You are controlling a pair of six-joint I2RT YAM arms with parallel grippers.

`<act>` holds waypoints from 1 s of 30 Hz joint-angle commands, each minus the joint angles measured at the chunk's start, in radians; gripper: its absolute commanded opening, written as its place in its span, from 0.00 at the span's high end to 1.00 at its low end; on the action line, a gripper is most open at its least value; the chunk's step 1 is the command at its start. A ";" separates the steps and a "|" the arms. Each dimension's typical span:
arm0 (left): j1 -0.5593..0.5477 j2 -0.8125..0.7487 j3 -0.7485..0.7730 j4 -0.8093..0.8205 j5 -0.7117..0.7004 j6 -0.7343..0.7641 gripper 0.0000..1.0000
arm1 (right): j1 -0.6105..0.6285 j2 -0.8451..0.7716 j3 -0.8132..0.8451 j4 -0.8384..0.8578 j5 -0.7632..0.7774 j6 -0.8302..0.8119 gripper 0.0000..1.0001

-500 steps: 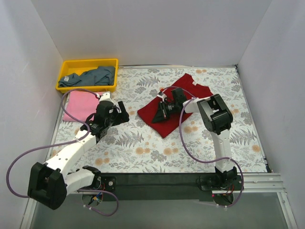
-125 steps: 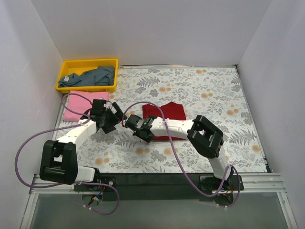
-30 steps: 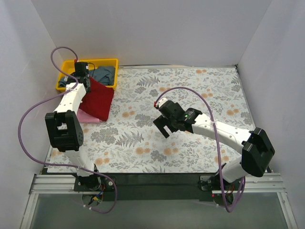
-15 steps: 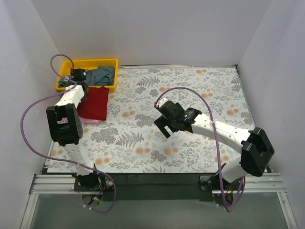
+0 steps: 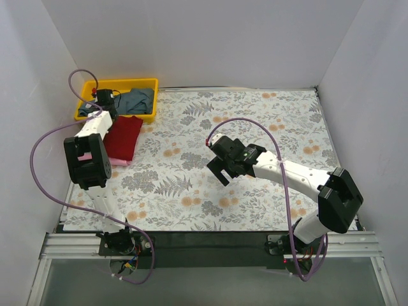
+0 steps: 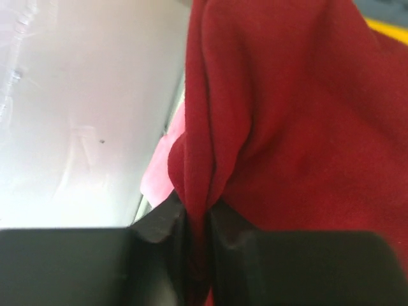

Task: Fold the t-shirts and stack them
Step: Neatly place the folded tshirt to the corner

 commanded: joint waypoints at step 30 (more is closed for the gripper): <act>0.067 -0.788 -0.209 0.010 0.860 -0.590 0.11 | -0.452 -0.337 -0.007 -0.007 -0.035 0.211 0.02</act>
